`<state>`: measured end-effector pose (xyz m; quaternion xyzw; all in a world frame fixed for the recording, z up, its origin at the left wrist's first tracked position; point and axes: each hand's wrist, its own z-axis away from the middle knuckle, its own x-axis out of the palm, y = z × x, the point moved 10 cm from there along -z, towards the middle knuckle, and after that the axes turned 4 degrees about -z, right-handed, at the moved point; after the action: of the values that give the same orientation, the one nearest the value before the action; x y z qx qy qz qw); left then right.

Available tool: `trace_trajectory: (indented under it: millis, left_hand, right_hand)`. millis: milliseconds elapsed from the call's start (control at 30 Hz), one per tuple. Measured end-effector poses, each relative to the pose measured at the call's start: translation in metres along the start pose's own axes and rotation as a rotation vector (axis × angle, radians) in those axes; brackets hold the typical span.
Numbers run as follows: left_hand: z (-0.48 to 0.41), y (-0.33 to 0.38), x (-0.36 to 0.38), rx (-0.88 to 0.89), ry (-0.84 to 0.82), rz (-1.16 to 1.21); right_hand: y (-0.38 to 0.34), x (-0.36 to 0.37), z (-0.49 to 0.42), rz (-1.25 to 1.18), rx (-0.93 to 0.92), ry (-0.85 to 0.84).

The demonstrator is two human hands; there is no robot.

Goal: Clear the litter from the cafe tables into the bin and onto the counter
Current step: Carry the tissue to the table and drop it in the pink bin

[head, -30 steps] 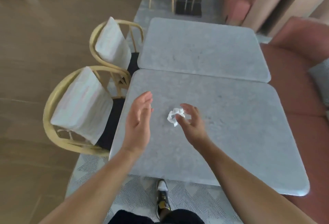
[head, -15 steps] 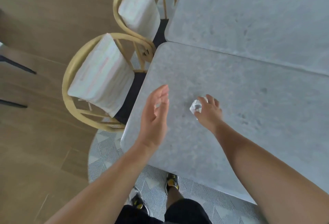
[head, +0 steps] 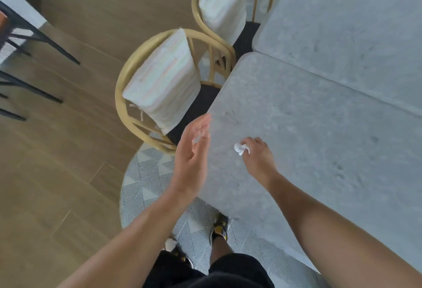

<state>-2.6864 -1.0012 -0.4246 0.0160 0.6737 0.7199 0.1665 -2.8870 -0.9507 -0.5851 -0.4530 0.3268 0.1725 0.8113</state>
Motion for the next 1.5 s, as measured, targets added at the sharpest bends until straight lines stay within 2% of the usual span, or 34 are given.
trace_trajectory:
  millis: [133, 267, 467, 600, 767, 867, 1000, 1167, 1367, 1500]
  left_hand:
    - [0.007, 0.001, -0.055, -0.016, 0.124, 0.061]
    - [0.027, 0.011, -0.124, 0.026, 0.295, 0.125]
    - [0.095, 0.021, -0.237, 0.084, 0.585, 0.157]
    - [0.183, 0.015, -0.321, 0.081, 0.828, 0.119]
    - [0.317, 0.000, -0.402, 0.070, 1.073, 0.083]
    - [0.399, -0.008, -0.437, 0.069, 1.180, 0.072]
    - [0.500, -0.013, -0.470, 0.060, 1.234, 0.012]
    - [0.595, -0.016, -0.493, -0.017, 1.223, -0.190]
    - [0.717, -0.029, -0.512, -0.065, 1.475, -0.277]
    - [0.792, -0.037, -0.521, -0.160, 1.684, -0.361]
  right_hand:
    - [-0.086, 0.014, 0.014, -0.251, -0.072, -0.009]
    - [-0.172, 0.034, 0.038, -0.556, -0.095, -0.109]
    - [-0.304, 0.081, 0.105, -0.575, -0.329, -0.302]
    - [-0.379, 0.130, 0.182, -0.574, -0.486, -0.483]
    - [-0.445, 0.184, 0.294, -0.571, -0.645, -0.631]
    - [-0.470, 0.219, 0.367, -0.582, -0.695, -0.714]
    - [-0.488, 0.277, 0.481, -0.525, -0.782, -0.852]
    - [-0.483, 0.357, 0.629, -0.345, -0.799, -1.187]
    - [-0.455, 0.419, 0.779, -0.031, -0.884, -1.527]
    - [-0.441, 0.444, 0.851, -0.021, -0.838, -1.736]
